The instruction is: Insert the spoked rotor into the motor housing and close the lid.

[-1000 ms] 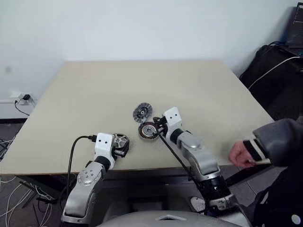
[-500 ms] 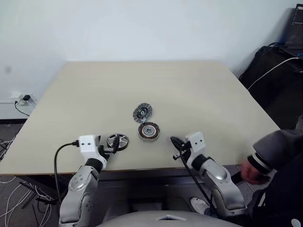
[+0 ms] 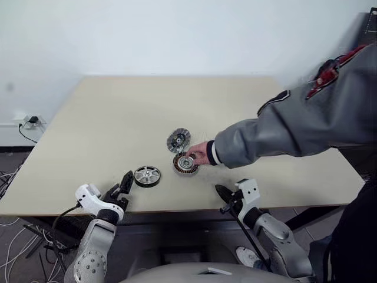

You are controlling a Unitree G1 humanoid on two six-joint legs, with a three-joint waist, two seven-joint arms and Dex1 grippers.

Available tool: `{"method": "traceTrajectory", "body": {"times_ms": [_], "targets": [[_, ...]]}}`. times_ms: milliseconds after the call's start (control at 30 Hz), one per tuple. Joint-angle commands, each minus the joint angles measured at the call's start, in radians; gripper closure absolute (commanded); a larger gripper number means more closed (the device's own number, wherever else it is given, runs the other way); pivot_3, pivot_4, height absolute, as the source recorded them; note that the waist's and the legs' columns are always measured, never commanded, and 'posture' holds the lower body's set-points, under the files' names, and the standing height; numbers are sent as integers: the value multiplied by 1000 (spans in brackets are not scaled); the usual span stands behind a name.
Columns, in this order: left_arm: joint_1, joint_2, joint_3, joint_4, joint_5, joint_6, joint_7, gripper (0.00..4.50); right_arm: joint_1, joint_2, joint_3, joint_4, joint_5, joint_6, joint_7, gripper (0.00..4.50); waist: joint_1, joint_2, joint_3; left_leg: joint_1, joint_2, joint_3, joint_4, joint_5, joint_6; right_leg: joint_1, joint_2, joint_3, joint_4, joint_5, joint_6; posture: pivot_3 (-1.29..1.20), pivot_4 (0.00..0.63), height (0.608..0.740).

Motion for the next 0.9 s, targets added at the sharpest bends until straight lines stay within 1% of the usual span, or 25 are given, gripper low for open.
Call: {"method": "traceTrajectory", "body": {"times_ms": [33,567,700,800,900], "targets": [[-10,-50,-13,-3,-74,13,0,0,-7,-6,-12,-27,12,-3,3,4469,0,0,0,0,0,0,0,0,0,0,0,0,0,0,0,0,0,740],[-25,-28,-43,39,-81,6,8,0,-35,-8,-14,55,0,-48,16,4469,0,-1,0,0,-1,0,0,0,0,1,0,0,0,0,-1,0,0,740],[-24,-24,-50,32,-79,5,6,0,-49,-8,-21,131,-3,-98,35,4469,0,-1,0,0,-1,0,0,0,0,1,0,0,0,1,-2,0,0,740],[-25,-19,-51,29,-76,4,7,0,-71,-10,-33,226,-3,-155,59,4469,-1,-1,0,0,-1,0,0,0,0,1,0,0,0,1,-2,0,0,740],[-26,-13,-54,29,-67,-1,8,0,-81,-10,-40,262,-2,-185,70,4469,-1,0,0,0,-3,0,0,0,0,1,0,0,0,2,-4,0,0,740]]}}
